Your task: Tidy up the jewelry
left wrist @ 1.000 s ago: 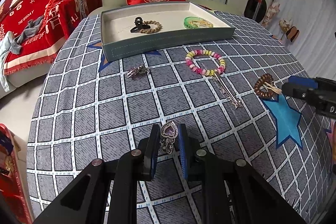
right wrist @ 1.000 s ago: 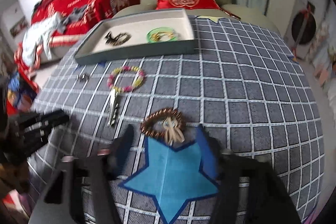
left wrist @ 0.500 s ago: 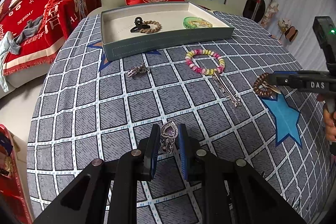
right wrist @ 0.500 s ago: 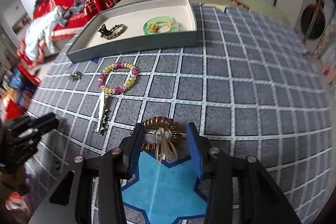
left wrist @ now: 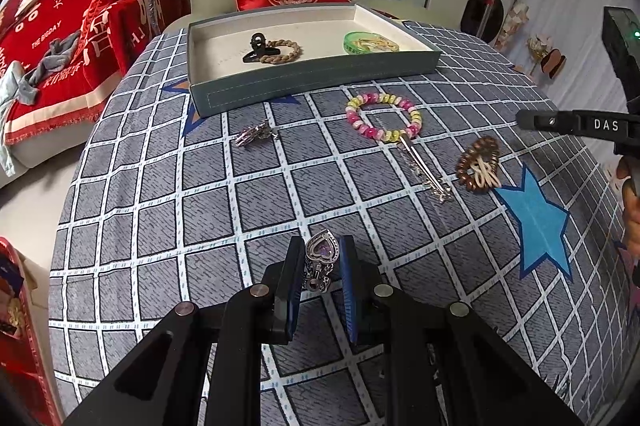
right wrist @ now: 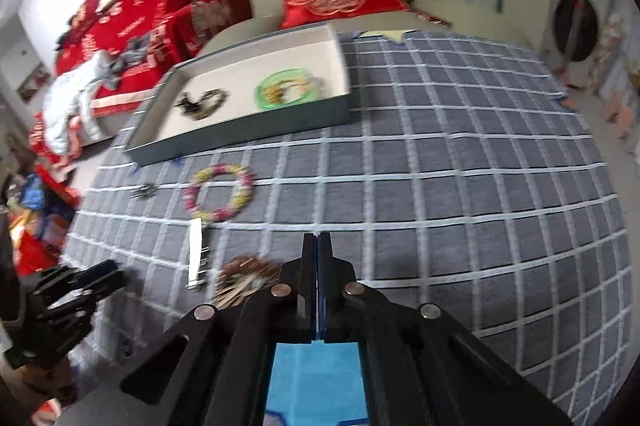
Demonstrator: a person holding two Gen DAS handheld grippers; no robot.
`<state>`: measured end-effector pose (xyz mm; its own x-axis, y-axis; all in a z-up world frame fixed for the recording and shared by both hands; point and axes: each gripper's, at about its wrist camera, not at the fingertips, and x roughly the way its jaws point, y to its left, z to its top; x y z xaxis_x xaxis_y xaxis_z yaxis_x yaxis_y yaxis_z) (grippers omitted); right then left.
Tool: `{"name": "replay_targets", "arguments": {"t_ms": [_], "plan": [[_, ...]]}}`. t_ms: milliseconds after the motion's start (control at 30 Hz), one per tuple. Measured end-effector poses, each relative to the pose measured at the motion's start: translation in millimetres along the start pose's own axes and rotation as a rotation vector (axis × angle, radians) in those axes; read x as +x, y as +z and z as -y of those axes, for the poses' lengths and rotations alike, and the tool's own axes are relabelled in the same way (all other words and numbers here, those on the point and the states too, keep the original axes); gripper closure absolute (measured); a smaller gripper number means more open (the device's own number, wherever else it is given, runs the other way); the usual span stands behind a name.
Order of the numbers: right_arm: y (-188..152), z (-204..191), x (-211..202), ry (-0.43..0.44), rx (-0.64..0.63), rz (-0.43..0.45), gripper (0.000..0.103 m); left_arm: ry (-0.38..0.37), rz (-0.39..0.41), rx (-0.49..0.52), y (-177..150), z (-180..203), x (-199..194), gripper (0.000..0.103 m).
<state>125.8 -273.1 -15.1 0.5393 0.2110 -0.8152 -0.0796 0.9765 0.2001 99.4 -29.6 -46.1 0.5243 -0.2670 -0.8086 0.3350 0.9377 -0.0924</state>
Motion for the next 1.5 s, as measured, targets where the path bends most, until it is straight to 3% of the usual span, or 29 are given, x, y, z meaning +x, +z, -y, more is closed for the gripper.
{"name": "replay_targets", "arguments": {"t_ms": [133,200,233,267,433,500,567,667,867,1133,1267,1300,1367,1400,1433,1467,1500], "plan": [[-4.7,-7.5,8.0,0.042,-0.006,-0.05,0.098,-0.002,0.004,-0.002,0.2,-0.1,-1.9,0.071],[-9.0,-12.2,14.0,0.048,-0.026,-0.071,0.081,-0.001,0.006,-0.005,0.1,-0.9,-2.7,0.071],[-11.0,-13.6,17.5,0.048,-0.033,-0.082,0.061,0.0,0.006,-0.005,-0.5,-1.7,-3.4,0.071],[-12.4,-14.4,20.5,0.046,-0.037,-0.085,0.054,0.0,0.007,-0.005,-0.7,-2.2,-3.9,0.071],[-13.5,-12.6,27.2,0.065,-0.022,-0.085,0.055,0.003,0.001,-0.012,-1.0,-4.3,-2.4,0.071],[-12.6,-13.1,34.0,0.069,-0.024,-0.092,0.06,0.002,-0.001,-0.014,-1.5,-4.3,-2.3,0.071],[-13.4,-14.1,40.8,0.091,-0.009,-0.1,0.091,0.004,0.001,-0.01,-1.9,-3.9,-3.0,0.071],[-13.5,-16.2,29.2,0.087,0.008,-0.042,0.091,0.005,0.0,-0.008,-1.4,-4.7,-2.7,0.071],[-2.6,-26.2,-6.5,-0.012,-0.049,0.066,0.091,-0.003,0.003,-0.02,1.3,-5.0,-1.4,0.071],[12.8,-28.4,-26.5,0.108,0.022,0.092,0.091,-0.029,0.042,-0.023,18.0,-5.6,-14.3,0.071],[18.9,-21.8,-27.9,0.205,0.117,0.092,0.091,-0.068,0.067,-0.049,32.2,-10.9,-22.8,0.071],[19.6,-22.4,-26.3,0.182,0.115,0.088,0.091,-0.069,0.075,-0.053,35.5,-12.2,-24.8,0.071],[19.3,-36.5,-23.1,0.001,0.006,0.084,0.091,-0.063,0.084,-0.051,37.4,-12.3,-26.9,0.071],[18.5,-37.1,-22.6,0.023,0.005,0.081,0.091,-0.062,0.085,-0.052,37.9,-12.8,-26.9,0.071],[16.9,-30.1,-21.8,0.174,0.081,0.073,0.092,-0.062,0.084,-0.054,37.6,-13.2,-26.2,0.071],[15.6,-23.2,-21.4,0.272,0.143,0.076,0.092,-0.06,0.08,-0.056,36.8,-13.5,-24.6,0.071],[14.5,-18.6,-19.7,0.315,0.184,0.079,0.092,-0.059,0.074,-0.058,35.9,-12.6,-23.2,0.071]]}}
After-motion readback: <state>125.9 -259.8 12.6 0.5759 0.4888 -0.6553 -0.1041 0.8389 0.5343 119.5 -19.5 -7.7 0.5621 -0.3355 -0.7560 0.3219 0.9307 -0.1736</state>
